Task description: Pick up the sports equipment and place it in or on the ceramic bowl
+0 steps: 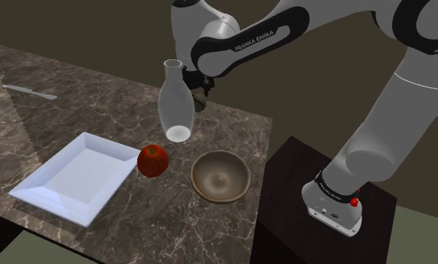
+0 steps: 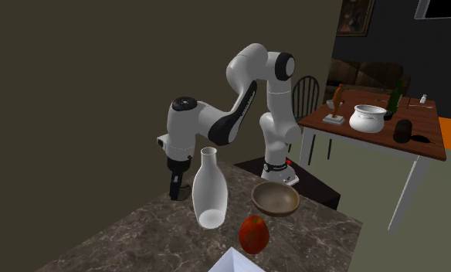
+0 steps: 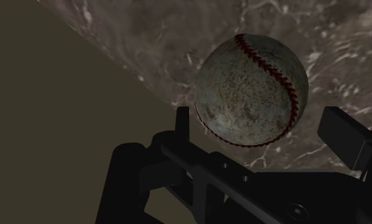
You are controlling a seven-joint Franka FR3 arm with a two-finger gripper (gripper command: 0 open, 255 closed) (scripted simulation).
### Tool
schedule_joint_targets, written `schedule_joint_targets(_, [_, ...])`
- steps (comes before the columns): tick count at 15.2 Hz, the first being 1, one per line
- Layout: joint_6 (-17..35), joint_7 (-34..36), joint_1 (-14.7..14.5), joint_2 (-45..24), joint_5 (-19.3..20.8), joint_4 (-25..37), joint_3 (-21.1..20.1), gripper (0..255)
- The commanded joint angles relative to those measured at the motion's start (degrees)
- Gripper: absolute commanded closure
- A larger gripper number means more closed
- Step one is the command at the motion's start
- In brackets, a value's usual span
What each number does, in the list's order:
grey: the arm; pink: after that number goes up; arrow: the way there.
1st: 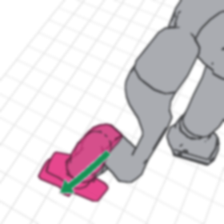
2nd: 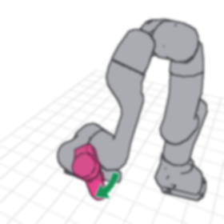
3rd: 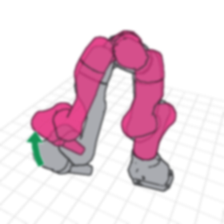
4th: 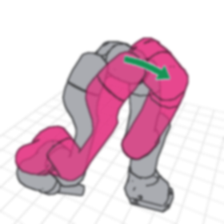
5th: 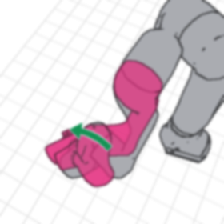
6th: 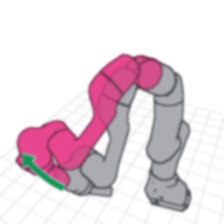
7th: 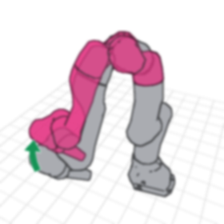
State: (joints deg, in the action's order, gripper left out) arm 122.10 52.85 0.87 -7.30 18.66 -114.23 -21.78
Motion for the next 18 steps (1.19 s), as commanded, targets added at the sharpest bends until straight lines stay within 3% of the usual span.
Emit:
schedule_joint_targets(1, [0.1, 0.0, 0.0, 0.0, 0.0, 0.0, 0.0, 0])
schedule_joint_targets(4, [0.1, 0.0, 0.0, 0.0, 0.0, 0.0, 0.0, 0])
schedule_joint_targets(5, [0.1, 0.0, 0.0, 0.0, 0.0, 0.0, 0.0, 255])
schedule_joint_targets(14, [0.1, 0.0, 0.0, 0.0, 0.0, 0.0, 0.0, 255])
schedule_joint_targets(18, [-2.6, -1.1, 0.1, 1.2, -1.0, 1.6, -0.1, 255])
